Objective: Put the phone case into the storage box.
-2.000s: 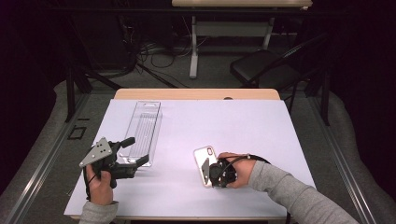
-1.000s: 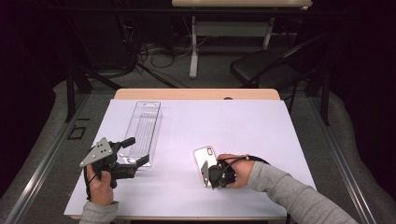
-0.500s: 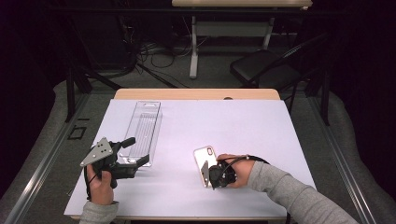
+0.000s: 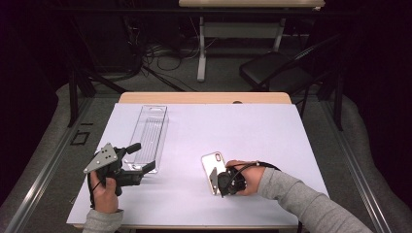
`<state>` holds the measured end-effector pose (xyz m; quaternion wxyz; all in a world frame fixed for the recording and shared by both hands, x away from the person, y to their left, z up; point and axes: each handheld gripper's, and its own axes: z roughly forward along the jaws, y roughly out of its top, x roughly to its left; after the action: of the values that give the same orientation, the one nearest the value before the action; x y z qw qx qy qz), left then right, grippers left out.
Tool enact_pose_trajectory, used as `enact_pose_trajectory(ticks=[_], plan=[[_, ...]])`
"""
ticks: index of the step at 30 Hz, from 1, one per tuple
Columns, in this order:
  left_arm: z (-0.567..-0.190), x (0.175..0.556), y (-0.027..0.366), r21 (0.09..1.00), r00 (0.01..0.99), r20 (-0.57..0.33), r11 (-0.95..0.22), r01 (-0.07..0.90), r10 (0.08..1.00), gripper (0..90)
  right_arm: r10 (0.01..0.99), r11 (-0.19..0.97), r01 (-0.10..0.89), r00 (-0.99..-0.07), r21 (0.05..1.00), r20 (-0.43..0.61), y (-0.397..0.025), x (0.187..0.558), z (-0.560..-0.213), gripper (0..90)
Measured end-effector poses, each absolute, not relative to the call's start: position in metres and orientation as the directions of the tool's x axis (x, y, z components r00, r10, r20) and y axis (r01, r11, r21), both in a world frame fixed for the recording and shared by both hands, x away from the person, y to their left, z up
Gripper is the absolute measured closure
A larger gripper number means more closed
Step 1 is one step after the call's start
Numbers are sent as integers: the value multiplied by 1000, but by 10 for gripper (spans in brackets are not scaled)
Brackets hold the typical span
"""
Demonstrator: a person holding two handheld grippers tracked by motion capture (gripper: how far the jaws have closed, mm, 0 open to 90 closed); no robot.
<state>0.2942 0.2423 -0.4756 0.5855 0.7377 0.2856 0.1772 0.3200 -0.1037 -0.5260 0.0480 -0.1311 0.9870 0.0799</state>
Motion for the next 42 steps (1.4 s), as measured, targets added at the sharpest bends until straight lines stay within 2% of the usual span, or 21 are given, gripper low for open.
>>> enact_pose_trajectory(ticks=[42], plan=[[-476, 295, 241, 966, 777, -74, -150, 213, 625, 149, -244, 954, -266, -957, 138, -154, -105, 318, -522, 884]])
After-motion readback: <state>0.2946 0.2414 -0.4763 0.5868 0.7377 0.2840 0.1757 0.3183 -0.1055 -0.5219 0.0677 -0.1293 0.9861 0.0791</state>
